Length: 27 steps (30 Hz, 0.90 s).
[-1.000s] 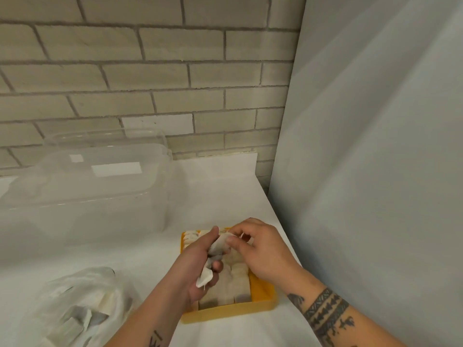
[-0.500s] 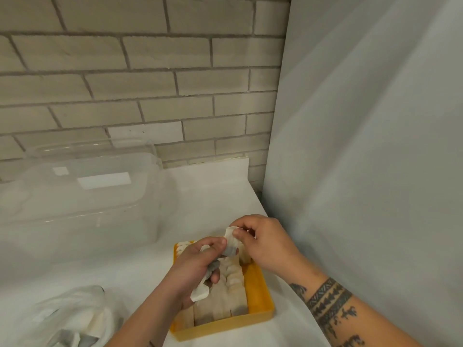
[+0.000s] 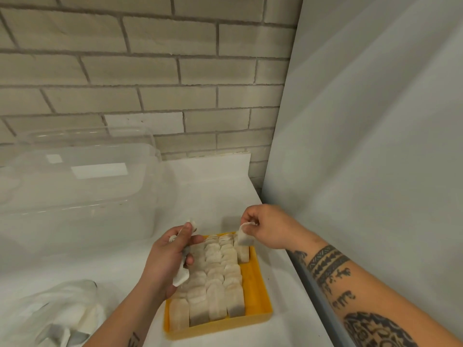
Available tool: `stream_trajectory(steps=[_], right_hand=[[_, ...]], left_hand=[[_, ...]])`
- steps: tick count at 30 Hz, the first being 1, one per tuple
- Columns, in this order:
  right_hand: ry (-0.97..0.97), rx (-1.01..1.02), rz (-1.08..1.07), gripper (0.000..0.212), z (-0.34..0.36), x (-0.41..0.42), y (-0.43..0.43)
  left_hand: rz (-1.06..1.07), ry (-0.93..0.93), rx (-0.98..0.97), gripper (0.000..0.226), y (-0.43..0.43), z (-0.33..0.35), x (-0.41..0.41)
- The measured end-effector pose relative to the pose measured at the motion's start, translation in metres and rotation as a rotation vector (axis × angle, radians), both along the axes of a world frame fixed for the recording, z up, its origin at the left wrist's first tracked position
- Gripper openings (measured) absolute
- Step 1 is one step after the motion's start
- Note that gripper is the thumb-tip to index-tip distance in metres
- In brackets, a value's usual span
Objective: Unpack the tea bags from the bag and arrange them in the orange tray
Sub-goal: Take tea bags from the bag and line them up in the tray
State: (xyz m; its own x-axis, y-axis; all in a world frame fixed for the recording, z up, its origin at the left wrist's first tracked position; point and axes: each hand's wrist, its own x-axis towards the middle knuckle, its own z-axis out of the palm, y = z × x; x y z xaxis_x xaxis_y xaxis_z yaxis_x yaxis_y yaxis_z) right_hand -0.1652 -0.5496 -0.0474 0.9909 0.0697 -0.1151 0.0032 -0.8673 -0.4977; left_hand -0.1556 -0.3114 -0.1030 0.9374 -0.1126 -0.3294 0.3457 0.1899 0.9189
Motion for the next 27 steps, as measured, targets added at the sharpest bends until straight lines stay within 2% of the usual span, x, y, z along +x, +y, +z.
stream_trajectory(steps=[5, 11, 18, 23, 27], right_hand=[[0.105, -0.197, 0.102, 0.011, -0.017, 0.002, 0.008], [0.062, -0.464, 0.181, 0.013, -0.034, 0.003, 0.023], [-0.050, -0.451, 0.133, 0.023, -0.044, 0.003, 0.025], [-0.059, -0.457, 0.095, 0.040, -0.047, 0.002, 0.027], [-0.047, -0.483, 0.037, 0.043, -0.050, 0.003, 0.030]], left_hand=[[0.021, -0.039, -0.019, 0.039, 0.002, -0.006, -0.001], [0.037, -0.064, -0.023, 0.040, 0.003, -0.009, -0.002], [0.042, -0.056, -0.043, 0.041, 0.004, -0.009, -0.003], [0.045, -0.061, -0.028, 0.034, 0.003, -0.009, -0.002], [0.052, -0.060, -0.012, 0.031, 0.003, -0.010, -0.002]])
